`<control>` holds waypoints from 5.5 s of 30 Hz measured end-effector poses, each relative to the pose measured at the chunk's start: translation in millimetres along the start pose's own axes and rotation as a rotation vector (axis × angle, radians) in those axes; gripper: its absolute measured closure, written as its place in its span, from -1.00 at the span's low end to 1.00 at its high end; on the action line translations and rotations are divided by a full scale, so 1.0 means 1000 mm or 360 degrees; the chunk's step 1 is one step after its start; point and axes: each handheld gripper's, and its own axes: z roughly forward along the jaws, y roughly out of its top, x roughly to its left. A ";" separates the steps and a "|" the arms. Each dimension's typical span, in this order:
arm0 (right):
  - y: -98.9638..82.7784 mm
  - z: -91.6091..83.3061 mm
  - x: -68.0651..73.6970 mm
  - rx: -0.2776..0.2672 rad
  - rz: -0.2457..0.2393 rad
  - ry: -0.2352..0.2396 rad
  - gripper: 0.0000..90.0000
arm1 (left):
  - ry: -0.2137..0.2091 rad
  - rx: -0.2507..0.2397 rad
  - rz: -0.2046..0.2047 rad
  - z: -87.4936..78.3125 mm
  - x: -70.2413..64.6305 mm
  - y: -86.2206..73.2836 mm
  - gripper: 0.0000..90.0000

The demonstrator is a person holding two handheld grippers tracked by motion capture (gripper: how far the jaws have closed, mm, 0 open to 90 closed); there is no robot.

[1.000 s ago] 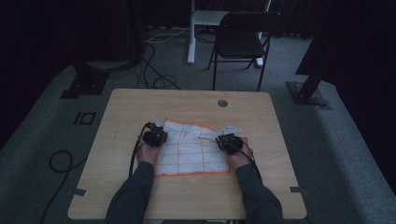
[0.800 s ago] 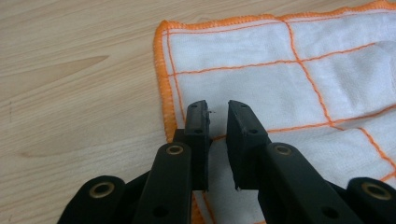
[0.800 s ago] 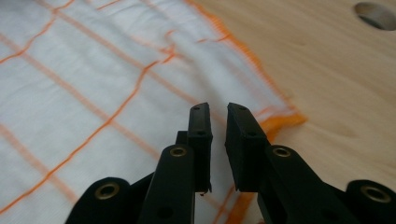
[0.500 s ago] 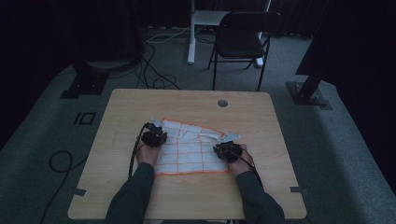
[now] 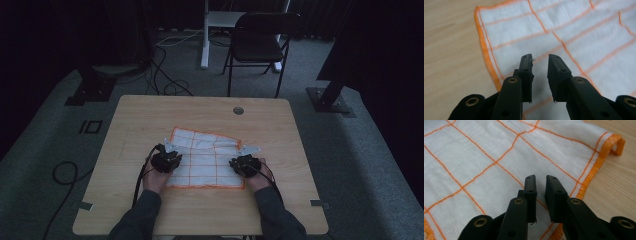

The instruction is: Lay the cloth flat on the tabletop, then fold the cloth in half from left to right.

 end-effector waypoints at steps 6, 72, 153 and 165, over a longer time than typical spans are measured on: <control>-0.005 -0.003 0.000 -0.0015 0.0032 0.0010 0.76 | -0.0057 0.0032 -0.0044 0.000 0.005 -0.014 0.65; -0.035 -0.026 0.014 -0.0101 0.0151 0.0039 0.13 | -0.0043 -0.0200 -0.0227 -0.037 0.002 -0.047 0.27; -0.036 -0.029 0.004 -0.0133 0.0206 -0.0036 0.10 | -0.0068 -0.0087 -0.0462 -0.027 0.017 -0.053 0.93; -0.035 -0.027 0.006 -0.0124 0.0199 -0.0036 0.10 | -0.0233 -0.0218 -0.0410 -0.035 0.005 -0.029 0.94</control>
